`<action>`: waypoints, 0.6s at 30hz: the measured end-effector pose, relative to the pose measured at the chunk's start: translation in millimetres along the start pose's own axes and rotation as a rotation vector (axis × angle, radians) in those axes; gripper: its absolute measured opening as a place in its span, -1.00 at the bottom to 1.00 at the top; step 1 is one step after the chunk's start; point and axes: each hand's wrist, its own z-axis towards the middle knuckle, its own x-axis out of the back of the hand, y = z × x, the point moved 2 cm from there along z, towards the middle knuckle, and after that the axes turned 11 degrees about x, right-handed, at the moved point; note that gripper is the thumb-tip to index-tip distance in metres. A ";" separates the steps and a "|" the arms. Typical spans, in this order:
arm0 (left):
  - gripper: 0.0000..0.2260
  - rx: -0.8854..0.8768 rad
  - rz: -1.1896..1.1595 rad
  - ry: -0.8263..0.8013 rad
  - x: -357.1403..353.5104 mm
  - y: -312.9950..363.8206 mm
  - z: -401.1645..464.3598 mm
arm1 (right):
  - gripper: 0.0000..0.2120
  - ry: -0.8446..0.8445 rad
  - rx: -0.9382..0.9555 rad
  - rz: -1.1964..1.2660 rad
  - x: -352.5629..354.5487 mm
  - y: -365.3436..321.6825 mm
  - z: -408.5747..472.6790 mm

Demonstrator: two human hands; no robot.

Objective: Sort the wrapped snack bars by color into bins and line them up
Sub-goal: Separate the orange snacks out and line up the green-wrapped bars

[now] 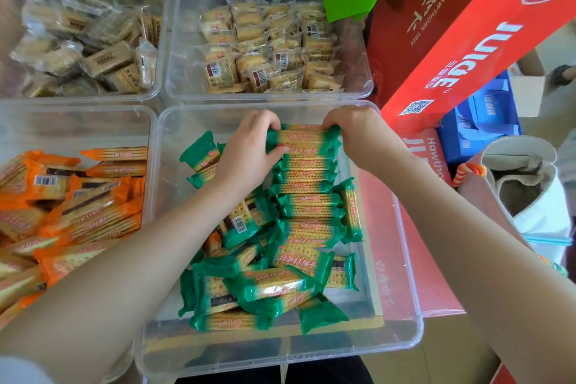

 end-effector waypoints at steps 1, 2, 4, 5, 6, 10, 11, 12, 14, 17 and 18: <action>-0.67 0.002 0.007 0.039 -0.6 1.7 0.0 | -0.59 -0.029 -0.007 0.000 0.0 -0.6 -1.4; -0.65 -0.013 0.028 0.071 -1.6 3.1 -0.8 | -0.61 -0.036 -0.021 -0.007 0.1 -2.7 -3.8; -0.60 -0.081 0.124 0.095 -6.6 4.3 -2.9 | -0.73 0.013 -0.039 -0.060 -0.3 -8.6 -12.2; -0.60 -0.112 0.167 0.101 -9.9 4.3 -3.6 | -0.77 0.056 -0.036 -0.104 0.1 -12.9 -17.0; -0.61 -0.122 0.193 0.108 -12.6 4.5 -3.7 | -0.77 0.093 -0.024 -0.143 -0.6 -17.2 -20.9; -0.60 -0.110 0.253 0.149 -18.2 6.7 -0.9 | -0.70 0.073 0.015 -0.184 -7.4 -29.1 -18.8; -0.59 -0.115 0.263 0.149 -19.4 6.1 -0.8 | -0.71 0.045 0.016 -0.214 -10.4 -30.9 -16.2; -0.57 -0.109 0.266 0.140 -20.0 5.3 -1.6 | -0.70 0.029 0.012 -0.245 -13.7 -31.0 -13.6; -0.51 -0.087 0.272 0.123 -19.1 2.5 -5.7 | -0.66 0.036 -0.005 -0.264 -15.0 -31.8 -11.0; -0.53 -0.134 0.209 0.142 -8.4 2.1 -19.2 | -0.70 0.048 -0.023 -0.270 -18.0 -33.8 -9.8; -0.59 -0.171 0.163 0.076 -4.7 2.6 -25.3 | -0.70 0.050 -0.019 -0.261 -18.4 -34.7 -10.3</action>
